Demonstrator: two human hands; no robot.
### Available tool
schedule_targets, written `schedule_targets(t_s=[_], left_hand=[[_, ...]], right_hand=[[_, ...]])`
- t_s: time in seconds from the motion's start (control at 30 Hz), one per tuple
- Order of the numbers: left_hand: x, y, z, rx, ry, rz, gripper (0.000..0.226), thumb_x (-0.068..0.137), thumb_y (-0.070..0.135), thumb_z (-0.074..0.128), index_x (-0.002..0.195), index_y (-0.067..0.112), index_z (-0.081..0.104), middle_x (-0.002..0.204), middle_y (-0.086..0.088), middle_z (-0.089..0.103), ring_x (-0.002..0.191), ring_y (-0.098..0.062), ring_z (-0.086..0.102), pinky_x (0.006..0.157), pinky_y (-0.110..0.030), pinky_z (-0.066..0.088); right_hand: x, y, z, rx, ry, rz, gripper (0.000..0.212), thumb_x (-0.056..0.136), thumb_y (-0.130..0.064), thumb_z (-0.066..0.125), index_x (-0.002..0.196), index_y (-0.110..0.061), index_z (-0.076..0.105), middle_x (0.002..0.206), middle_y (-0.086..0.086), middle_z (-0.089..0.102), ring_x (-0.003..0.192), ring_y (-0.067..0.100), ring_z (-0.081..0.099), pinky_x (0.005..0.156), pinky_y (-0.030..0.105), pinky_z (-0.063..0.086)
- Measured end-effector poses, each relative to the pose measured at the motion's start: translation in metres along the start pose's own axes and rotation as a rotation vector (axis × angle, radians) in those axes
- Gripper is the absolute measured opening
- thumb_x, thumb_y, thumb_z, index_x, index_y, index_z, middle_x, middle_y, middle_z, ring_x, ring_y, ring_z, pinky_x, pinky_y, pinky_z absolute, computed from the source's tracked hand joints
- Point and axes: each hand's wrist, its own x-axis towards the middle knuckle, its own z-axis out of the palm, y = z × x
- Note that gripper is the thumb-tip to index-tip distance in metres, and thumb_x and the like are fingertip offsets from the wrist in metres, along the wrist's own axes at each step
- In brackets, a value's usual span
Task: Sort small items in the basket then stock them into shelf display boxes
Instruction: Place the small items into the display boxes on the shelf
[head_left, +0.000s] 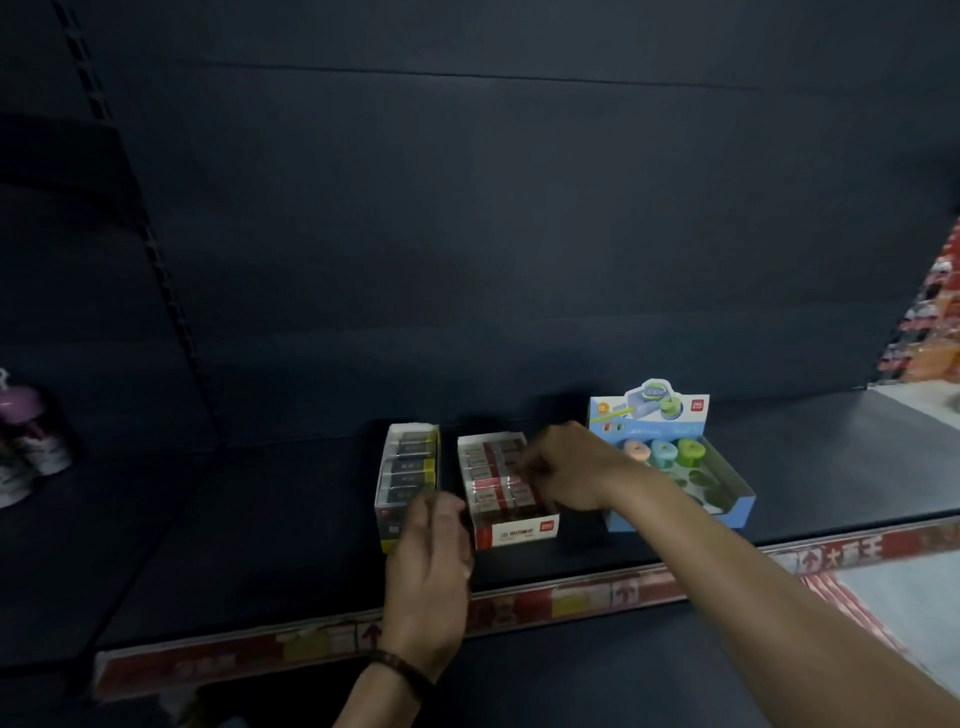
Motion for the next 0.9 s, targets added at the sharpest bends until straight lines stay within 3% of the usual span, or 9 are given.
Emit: schedule_targets(t_s=[0.07,0.13,0.27,0.4,0.5,0.63,0.73,0.8,0.9], left_hand=[[0.001,0.01,0.0,-0.368,-0.004,-0.254,0.047,0.108,0.057,0.033,0.107,0.025,0.066,0.072,0.0,0.058,0.062,-0.016,0.052,0.053,-0.031,0.038],[0.004,0.018,-0.003,-0.659,-0.059,-0.382,0.053,0.111,0.049,0.032,0.113,0.01,0.068,0.077,-0.006,0.057,0.065,-0.017,0.053,0.064,-0.033,0.037],[0.002,0.035,-0.009,-0.822,-0.176,-0.314,0.043,0.104,0.023,0.036,0.122,-0.001,0.066,0.096,-0.019,0.07,0.084,-0.028,0.069,0.08,-0.042,0.049],[-0.001,0.039,-0.008,-0.769,-0.257,-0.223,0.053,0.098,0.032,0.049,0.136,-0.005,0.055,0.113,-0.029,0.07,0.106,-0.036,0.07,0.088,-0.041,0.062],[0.001,0.034,-0.007,-0.696,-0.273,-0.149,0.064,0.093,0.04,0.046,0.137,-0.007,0.052,0.132,-0.039,0.06,0.118,-0.042,0.065,0.095,-0.044,0.059],[0.004,0.032,-0.01,-0.611,-0.342,-0.045,0.057,0.095,0.033,0.042,0.138,-0.002,0.056,0.127,-0.029,0.069,0.121,-0.039,0.067,0.097,-0.04,0.059],[0.005,0.034,-0.011,-0.472,-0.298,0.029,0.042,0.1,0.018,0.043,0.133,0.004,0.064,0.123,-0.019,0.073,0.116,-0.031,0.07,0.096,-0.038,0.058],[0.005,0.034,-0.011,-0.32,-0.217,0.081,0.027,0.109,0.014,0.048,0.12,0.011,0.072,0.108,-0.01,0.077,0.097,-0.021,0.072,0.081,-0.031,0.058],[0.007,0.034,-0.013,-0.2,-0.149,0.097,0.02,0.105,0.017,0.059,0.104,0.018,0.078,0.081,-0.001,0.071,0.073,-0.012,0.062,0.067,-0.024,0.051]], right_hand=[[-0.013,-0.008,-0.007,0.077,0.148,-0.023,0.026,0.095,-0.016,0.064,0.109,-0.03,0.081,0.104,-0.009,0.078,0.1,0.012,0.071,0.083,0.023,0.05],[-0.032,-0.024,-0.008,0.251,0.311,-0.071,0.02,0.093,-0.018,0.072,0.105,-0.031,0.083,0.101,-0.013,0.08,0.096,0.003,0.071,0.083,0.02,0.05],[-0.081,-0.06,0.002,0.543,0.459,-0.225,0.01,0.087,-0.025,0.086,0.095,-0.03,0.083,0.09,-0.016,0.075,0.089,0.01,0.072,0.078,0.023,0.054],[-0.095,-0.072,0.023,0.618,0.476,-0.238,0.015,0.081,-0.033,0.091,0.094,-0.031,0.082,0.091,-0.017,0.074,0.092,0.01,0.073,0.079,0.021,0.053],[-0.092,-0.072,0.027,0.685,0.459,-0.19,0.013,0.083,-0.035,0.091,0.092,-0.03,0.084,0.087,-0.017,0.077,0.087,0.011,0.074,0.075,0.026,0.056],[-0.089,-0.067,0.026,0.768,0.476,-0.129,0.002,0.091,-0.03,0.085,0.093,-0.03,0.085,0.086,-0.014,0.079,0.084,0.013,0.075,0.075,0.034,0.06],[-0.086,-0.064,0.026,0.877,0.544,-0.048,0.003,0.094,-0.025,0.081,0.093,-0.027,0.083,0.08,-0.006,0.078,0.078,0.012,0.074,0.074,0.034,0.061],[-0.084,-0.064,0.024,0.974,0.578,0.009,0.003,0.092,-0.023,0.083,0.094,-0.024,0.08,0.075,0.002,0.076,0.071,0.017,0.073,0.071,0.037,0.062],[-0.079,-0.068,0.025,1.089,0.602,0.061,0.01,0.088,-0.022,0.087,0.088,-0.019,0.077,0.07,0.008,0.074,0.064,0.023,0.072,0.063,0.038,0.06]])
